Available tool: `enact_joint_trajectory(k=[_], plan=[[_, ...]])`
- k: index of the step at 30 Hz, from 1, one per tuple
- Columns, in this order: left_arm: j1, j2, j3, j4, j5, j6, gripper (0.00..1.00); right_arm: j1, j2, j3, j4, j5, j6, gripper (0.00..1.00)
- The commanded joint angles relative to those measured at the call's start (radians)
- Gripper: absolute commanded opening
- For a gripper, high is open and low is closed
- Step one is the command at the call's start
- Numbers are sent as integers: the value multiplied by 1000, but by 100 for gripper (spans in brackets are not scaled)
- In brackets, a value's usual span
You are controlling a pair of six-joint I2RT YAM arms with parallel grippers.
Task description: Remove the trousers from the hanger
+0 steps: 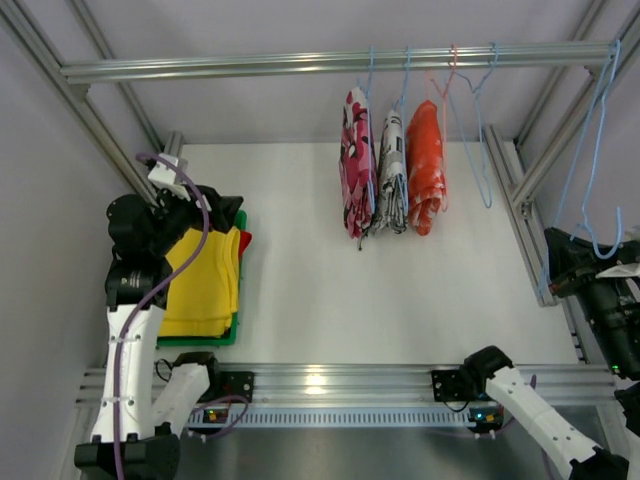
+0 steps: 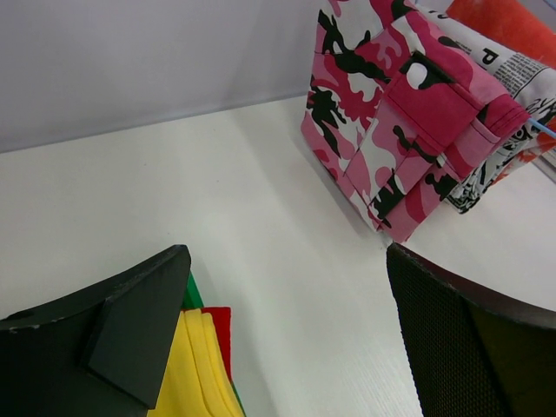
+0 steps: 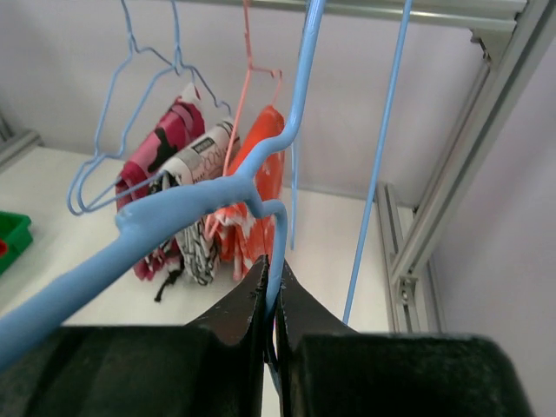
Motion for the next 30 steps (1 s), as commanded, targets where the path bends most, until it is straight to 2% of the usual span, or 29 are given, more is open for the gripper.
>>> enact_joint_trajectory(k=[1, 5, 12, 15, 26, 30], plan=[[0, 40, 50, 112, 57, -56, 99, -14, 69, 90, -194, 62, -12, 0], [-2, 66, 75, 123, 48, -70, 99, -14, 146, 145, -335, 39, 18, 0], [-2, 54, 90, 121, 36, -72, 99, -68, 253, 148, -435, -41, 114, 0], [-3, 48, 107, 110, 32, -67, 99, -99, 293, 160, -449, -59, 156, 0], [-2, 20, 122, 106, 37, -61, 99, -299, 523, 352, -524, -318, 226, 0], [-2, 3, 125, 93, 32, -33, 99, -318, 605, 433, -533, -337, 219, 0]])
